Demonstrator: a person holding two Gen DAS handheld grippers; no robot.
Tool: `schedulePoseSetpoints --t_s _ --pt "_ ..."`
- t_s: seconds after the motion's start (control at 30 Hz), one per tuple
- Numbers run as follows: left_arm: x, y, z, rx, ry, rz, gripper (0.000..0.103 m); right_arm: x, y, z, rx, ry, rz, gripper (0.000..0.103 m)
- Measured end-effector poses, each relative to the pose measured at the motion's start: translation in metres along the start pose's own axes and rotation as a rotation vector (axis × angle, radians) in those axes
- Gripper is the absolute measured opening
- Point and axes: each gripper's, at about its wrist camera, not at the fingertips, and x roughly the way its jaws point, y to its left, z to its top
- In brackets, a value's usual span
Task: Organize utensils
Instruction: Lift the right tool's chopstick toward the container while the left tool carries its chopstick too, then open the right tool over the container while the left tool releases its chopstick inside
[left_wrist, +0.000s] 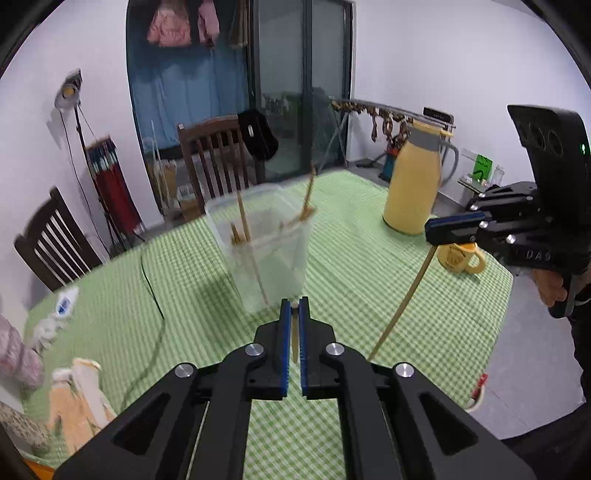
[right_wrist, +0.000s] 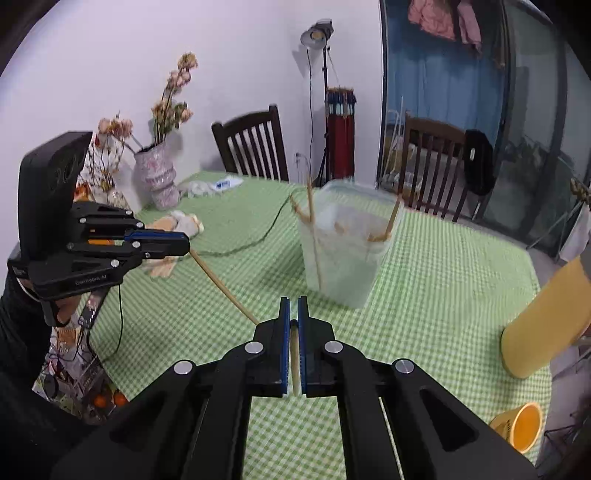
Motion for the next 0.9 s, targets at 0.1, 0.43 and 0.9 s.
schedulePoseSetpoints --t_s 0.1,0.43,0.9 --pt "-0.02 0.004 0.021 0.008 -0.059 0.012 0.001 -0.02 -0.001 0.023 -0.013 -0.062 -0.013 0.004" --pt "-0.086 0.019 0.111 0.028 -0.241 0.065 0.001 -0.07 -0.009 0.102 -0.073 -0.235 -0.095 0.004" --pt "-0.041 0.081 0.223 -0.067 -0.214 0.077 0.001 -0.043 -0.048 0.203 -0.031 -0.287 -0.125 0.004"
